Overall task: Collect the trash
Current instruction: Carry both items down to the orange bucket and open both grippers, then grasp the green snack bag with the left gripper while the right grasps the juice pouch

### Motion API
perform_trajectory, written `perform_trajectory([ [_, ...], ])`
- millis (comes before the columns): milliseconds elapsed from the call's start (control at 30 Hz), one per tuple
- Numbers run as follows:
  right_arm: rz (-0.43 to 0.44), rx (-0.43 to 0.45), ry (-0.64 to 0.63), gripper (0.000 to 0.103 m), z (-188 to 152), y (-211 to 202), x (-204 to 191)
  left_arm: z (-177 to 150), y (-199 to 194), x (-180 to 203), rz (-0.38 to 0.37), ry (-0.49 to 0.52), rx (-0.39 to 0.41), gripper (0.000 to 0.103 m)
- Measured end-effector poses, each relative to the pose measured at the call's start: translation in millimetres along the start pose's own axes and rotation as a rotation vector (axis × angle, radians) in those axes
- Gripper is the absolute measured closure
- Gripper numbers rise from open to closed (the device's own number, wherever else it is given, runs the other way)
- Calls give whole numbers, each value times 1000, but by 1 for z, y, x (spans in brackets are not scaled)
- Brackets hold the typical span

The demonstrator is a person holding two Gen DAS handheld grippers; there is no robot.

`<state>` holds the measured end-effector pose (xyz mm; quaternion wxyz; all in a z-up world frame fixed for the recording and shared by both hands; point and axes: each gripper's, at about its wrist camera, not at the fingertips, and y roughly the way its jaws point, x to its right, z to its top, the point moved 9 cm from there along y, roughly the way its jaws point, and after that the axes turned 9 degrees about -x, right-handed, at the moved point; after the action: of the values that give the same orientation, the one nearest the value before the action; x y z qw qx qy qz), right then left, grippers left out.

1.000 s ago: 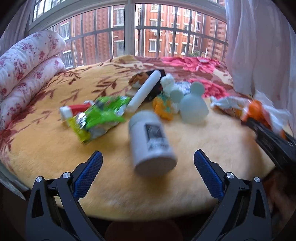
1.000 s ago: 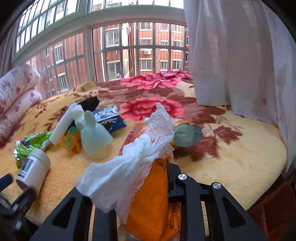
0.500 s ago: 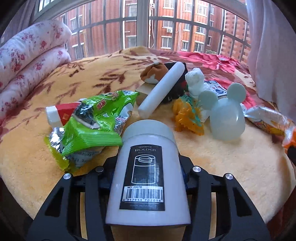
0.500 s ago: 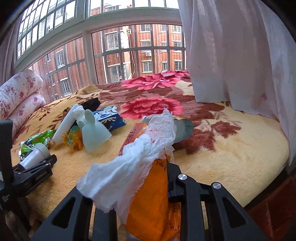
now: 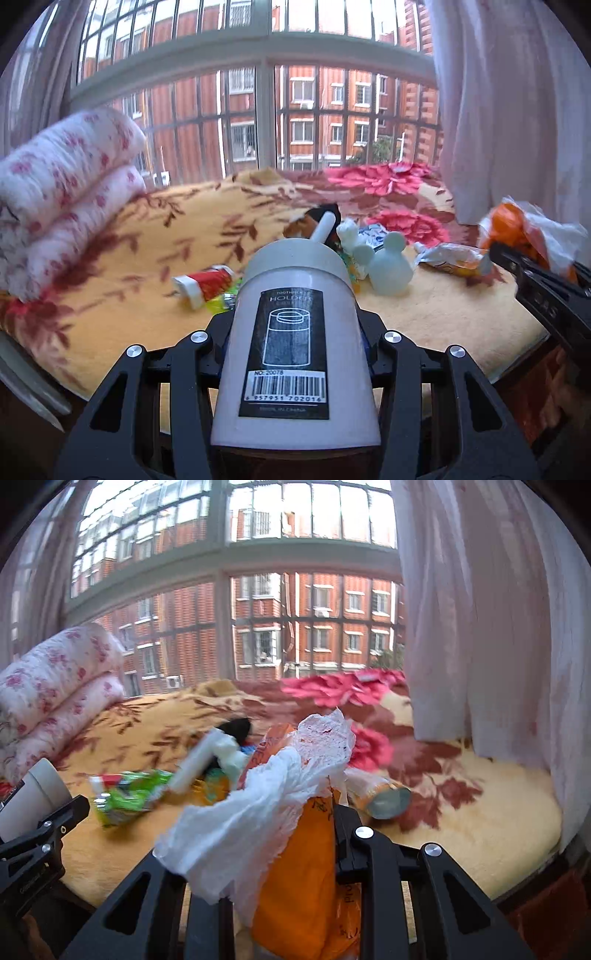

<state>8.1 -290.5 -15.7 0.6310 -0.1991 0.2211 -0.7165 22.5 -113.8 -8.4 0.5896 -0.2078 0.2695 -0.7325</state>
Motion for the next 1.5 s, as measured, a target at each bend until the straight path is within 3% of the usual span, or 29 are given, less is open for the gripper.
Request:
perform_trajectory([
  [200,101,-11,-69,78,-28,-49,-42,-44,-35,-12,31,53,11,56],
  [400,168,-98,-120,77,-90,-68,-66,-113,-30,-30,21,44,-97,56],
  [500,190,-187,-158,77,-134,-57,-78,-140,-17,-38,39,63,-157,56],
  [633,251,-334,-162,76,-182,-29,-89,-169,1,-43,-3,64,-234,56],
  [833,292,-507,-163,76,-225,13,-97,-193,24,-42,-35,60,-320,56],
  [933,308,-549,-178,69,-237,21,-102,-202,35,-40,-42,67,-360,56],
  [967,318,-565,-184,60,-241,24,-104,-204,38,-40,-46,70,-373,56],
  [1000,325,-577,-189,41,-244,29,-108,-207,41,-38,-57,70,-389,52],
  [1033,332,-593,-198,31,-249,32,-111,-211,45,-37,-75,70,-412,35],
  [1067,329,-594,-203,27,-251,35,-111,-215,48,-37,-73,71,-424,28],
  [1100,322,-599,-207,27,-253,38,-111,-217,49,-37,-67,76,-421,24],
  [1267,326,-604,-181,27,-252,36,-99,-220,50,-39,-76,69,-429,23],
  [1500,319,-447,-159,27,-204,-2,-65,-180,26,-47,-58,56,-324,22],
])
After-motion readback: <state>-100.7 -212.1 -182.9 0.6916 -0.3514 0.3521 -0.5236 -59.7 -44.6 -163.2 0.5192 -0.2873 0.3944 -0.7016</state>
